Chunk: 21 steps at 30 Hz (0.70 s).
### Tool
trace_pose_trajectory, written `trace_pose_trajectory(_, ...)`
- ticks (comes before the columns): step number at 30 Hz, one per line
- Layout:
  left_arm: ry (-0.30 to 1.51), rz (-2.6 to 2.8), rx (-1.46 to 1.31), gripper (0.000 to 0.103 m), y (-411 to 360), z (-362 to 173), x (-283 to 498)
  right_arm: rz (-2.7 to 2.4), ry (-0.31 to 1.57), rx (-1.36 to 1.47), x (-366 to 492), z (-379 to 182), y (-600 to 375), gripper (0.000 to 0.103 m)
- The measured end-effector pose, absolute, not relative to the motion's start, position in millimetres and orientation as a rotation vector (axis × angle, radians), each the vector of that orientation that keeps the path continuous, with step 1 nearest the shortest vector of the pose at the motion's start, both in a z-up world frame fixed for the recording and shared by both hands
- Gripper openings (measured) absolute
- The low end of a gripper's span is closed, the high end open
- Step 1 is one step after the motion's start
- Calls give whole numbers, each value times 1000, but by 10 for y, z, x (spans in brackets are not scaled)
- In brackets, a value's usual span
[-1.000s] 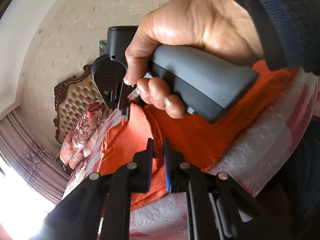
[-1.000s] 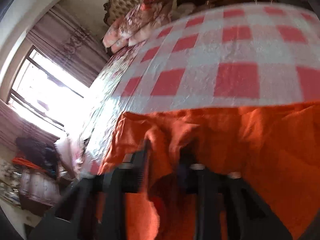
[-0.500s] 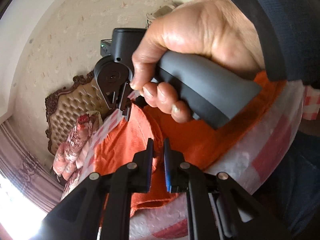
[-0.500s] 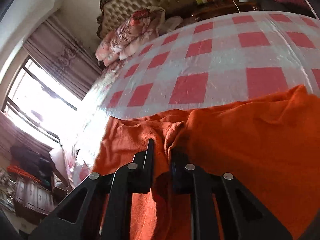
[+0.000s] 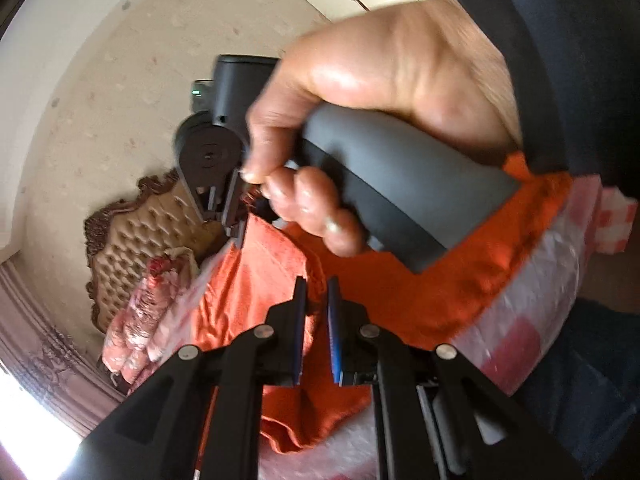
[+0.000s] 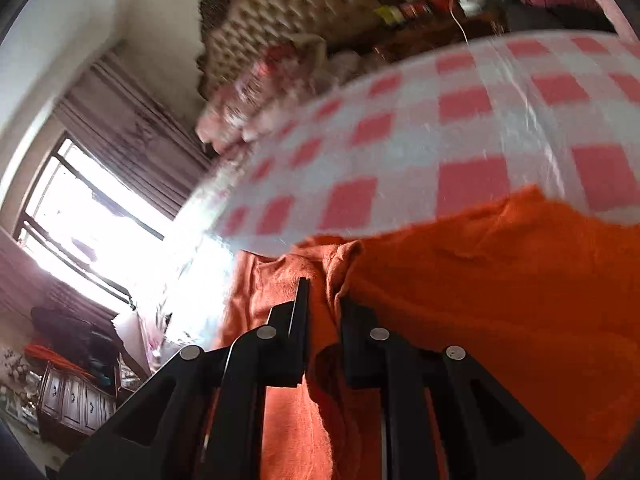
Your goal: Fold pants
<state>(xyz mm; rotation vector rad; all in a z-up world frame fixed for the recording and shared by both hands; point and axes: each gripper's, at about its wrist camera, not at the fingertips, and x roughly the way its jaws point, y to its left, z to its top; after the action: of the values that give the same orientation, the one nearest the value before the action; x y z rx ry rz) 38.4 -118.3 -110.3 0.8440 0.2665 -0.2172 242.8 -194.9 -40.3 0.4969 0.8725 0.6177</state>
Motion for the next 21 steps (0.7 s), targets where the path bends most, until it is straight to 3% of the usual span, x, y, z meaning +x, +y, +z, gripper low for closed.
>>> trace_pose_trajectory(6,346,-279,805,14,-1282,-1209,522,517,958,439,2593,-737,-1982,13)
trace_pose_trajectory(7,341,-301,785,22,-1257,-1176,491,518,954,436,2583,-737,-1986,13)
trace_pose_trajectory(8,330,-314,741,49,-1180,-1092,437,518,952,436,2584,-734,-1988,14)
trace_pose_trajectory(10,310,-301,619,65,-924,-903,323,508,950,427,2549,-716,-1997,22)
trace_pose_trajectory(12,328,-286,522,65,-632,-776,251,435,904,379,2420,-577,-2036,30)
trace_pose_trajectory(15,385,-232,272,65,132,-629,180,311,793,233,2037,-297,-2048,30)
trace_pose_trajectory(17,447,-212,78,54,672,-651,180,287,755,177,1700,-224,-1987,30)
trace_pose_trajectory(21,534,-212,-37,43,1190,-846,241,263,796,71,1398,-419,-1722,16)
